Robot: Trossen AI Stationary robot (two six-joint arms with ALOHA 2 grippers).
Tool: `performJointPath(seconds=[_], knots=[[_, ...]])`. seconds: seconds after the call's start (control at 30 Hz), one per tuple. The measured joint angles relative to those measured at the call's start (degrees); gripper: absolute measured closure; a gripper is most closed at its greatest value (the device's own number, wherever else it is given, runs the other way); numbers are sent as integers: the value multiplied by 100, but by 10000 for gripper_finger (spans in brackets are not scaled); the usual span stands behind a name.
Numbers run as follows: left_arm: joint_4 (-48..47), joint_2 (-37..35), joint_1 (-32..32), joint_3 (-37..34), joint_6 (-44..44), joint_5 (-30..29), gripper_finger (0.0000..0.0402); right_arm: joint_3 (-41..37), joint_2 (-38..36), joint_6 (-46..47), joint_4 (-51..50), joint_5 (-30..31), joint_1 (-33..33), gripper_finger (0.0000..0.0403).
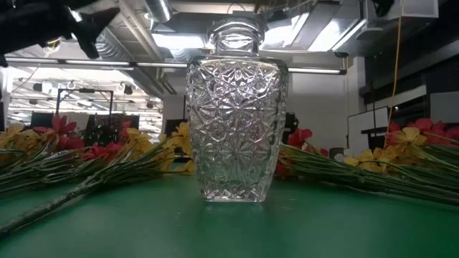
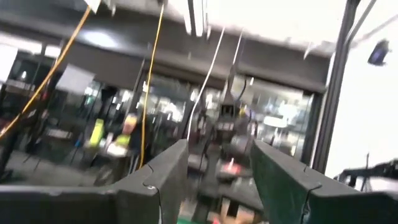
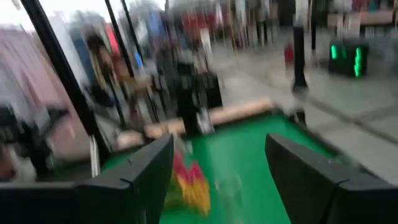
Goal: Sort flowers into vase by color
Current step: Put the middle pink flowers into the top transparent vase
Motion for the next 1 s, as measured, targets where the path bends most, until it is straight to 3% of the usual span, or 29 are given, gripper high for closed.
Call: performJointPath(seconds=[0.23, 0.4, 0.5, 0.63, 0.77, 1.0], knots=[[250, 0, -2, 0, -295, 2, 230, 1496, 1632, 1119, -2682, -495, -4, 150], [241, 1, -2, 0, -433, 15, 230, 1642, 2611, 2390, -3827, -1450, 1, 150], [148, 2, -2, 0, -431, 22, 230, 1517, 3158, 3287, -4180, -1670, 62, 150], [16, 2, -2, 0, -431, 24, 230, 1361, 3836, 3971, -4018, -1651, 374, 150], [-143, 4, -2, 0, -431, 23, 230, 1350, 4463, 4339, -3225, -1478, 896, 150], [-236, 4, -2, 0, -430, -62, 230, 1350, 5236, 5413, -2341, -553, 1875, 150]])
